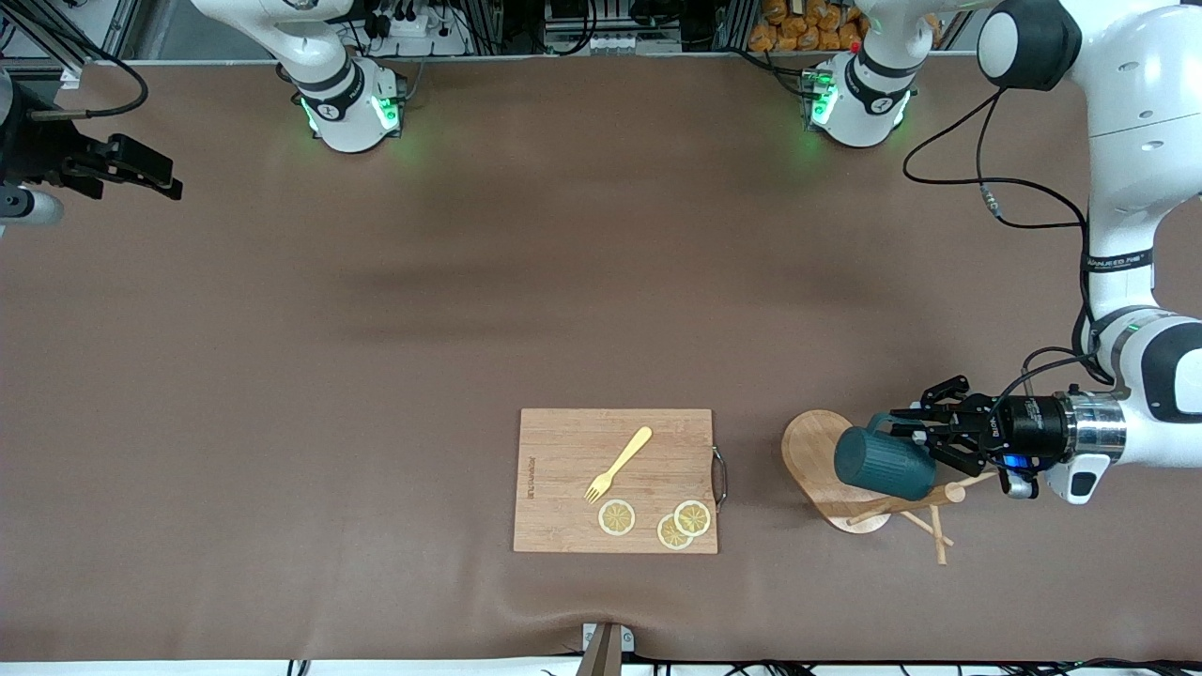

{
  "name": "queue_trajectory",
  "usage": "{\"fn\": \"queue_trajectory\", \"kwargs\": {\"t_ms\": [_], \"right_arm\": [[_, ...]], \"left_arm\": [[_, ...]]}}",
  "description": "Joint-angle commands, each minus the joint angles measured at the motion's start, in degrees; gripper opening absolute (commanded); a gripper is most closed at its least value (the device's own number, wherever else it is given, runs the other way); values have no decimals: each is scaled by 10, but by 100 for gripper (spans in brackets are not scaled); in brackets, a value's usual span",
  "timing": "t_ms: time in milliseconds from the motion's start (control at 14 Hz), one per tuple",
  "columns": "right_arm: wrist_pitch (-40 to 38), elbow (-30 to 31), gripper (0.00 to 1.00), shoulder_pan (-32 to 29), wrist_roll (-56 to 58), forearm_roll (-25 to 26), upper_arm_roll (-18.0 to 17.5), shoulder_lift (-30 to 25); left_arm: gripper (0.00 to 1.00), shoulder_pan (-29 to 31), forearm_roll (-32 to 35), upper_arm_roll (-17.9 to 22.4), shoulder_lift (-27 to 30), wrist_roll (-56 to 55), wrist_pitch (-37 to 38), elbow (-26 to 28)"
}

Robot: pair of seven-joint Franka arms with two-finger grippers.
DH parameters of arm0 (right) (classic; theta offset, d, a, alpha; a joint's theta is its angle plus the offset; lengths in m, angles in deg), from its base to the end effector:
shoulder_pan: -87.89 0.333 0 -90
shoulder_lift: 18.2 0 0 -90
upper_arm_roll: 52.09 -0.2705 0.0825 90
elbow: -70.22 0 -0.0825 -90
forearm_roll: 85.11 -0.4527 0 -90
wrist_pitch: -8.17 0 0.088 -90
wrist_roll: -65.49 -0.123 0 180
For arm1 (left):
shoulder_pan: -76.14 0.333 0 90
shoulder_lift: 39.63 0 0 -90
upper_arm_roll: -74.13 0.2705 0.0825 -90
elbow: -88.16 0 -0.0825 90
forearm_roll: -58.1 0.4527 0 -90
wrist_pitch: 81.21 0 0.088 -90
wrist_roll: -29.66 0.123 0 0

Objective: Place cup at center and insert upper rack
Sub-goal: 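Hang the mug handle onto a mug tree peg with the left gripper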

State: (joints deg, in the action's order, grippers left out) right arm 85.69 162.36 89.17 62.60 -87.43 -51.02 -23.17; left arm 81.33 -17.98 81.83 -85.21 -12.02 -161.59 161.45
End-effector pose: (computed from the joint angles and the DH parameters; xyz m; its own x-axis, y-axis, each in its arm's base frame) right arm 0.5729 0.0074 0.5785 0.9848 -0.0377 -0.1694 -0.0440 -0.9985 -0.0336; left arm 0.7402 0.0119 0.2475 0.2938 0.1863 -0.9375 0.9523 -0.1421 0.2701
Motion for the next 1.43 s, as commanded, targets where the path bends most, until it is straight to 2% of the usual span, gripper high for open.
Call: {"fn": "queue_trajectory", "kwargs": {"t_ms": [0,215,358,859,1003,1074,1146,1218,1361], "right_arm": [[-3,4,100,-3,-8,-8,-4,-12],[-3,5,100,-3,-8,-8,-4,-11],[-3,5,100,-3,-8,-8,-4,-12],[-3,5,100,-3,-8,-8,-4,-11],[-3,5,100,-3,-8,-8,-4,-11],[-3,5,100,-3,-8,-8,-4,-11],[-3,5,100,-3,-8,-8,-4,-11],[-3,5,100,-3,-8,-8,-4,-11],[-3,5,100,-3,-8,-8,-4,-11]], "left_arm": [[11,5,-14,-4,-5,12,9,-6],[15,5,-14,-4,-6,12,10,-6],[22,6,-14,-4,-6,13,10,-6],[23,14,-14,-4,-8,19,11,-6],[26,14,-14,-4,-8,19,11,-6],[37,14,-14,-4,-8,19,11,-6],[61,13,-14,-4,-9,19,11,-6],[97,13,-14,-4,-8,20,11,-6],[100,14,-15,-5,-3,18,12,-7]]}}
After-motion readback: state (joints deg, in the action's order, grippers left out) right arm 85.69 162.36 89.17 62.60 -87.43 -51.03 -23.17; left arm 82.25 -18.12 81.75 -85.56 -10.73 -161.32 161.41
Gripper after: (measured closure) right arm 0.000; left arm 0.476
